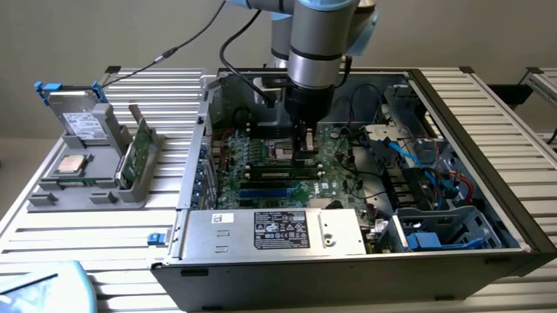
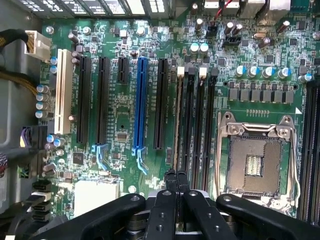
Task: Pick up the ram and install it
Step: 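Press down the ram until it locks into place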
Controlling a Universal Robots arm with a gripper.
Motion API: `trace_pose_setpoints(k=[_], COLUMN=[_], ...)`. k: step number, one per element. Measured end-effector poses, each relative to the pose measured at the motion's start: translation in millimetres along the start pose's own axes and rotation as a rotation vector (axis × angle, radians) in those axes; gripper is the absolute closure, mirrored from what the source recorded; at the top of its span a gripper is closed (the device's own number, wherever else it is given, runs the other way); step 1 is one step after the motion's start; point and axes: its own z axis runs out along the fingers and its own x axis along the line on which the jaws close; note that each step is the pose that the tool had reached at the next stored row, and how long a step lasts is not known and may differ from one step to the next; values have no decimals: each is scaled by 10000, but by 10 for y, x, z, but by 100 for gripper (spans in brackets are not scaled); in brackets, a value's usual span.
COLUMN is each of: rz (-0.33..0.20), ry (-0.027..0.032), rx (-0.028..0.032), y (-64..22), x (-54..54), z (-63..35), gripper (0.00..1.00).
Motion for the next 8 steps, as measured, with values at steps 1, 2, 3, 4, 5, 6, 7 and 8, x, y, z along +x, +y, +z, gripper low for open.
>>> trace_pose_setpoints(k=[1, 2, 3, 4, 5, 6, 7, 8], rz=[2, 4, 5, 6, 8, 9, 11, 14], ry=[0, 0, 0, 1, 0, 2, 2, 1], rx=[5, 10, 16, 22, 28, 33, 39, 45], y=[22, 42, 62, 83, 103, 125, 147, 168], x=[-1, -2, -3, -4, -5, -6, -7, -8], z=[1, 2, 3, 4, 6, 6, 8, 9], gripper=[89, 89, 89, 89, 89, 89, 89, 89])
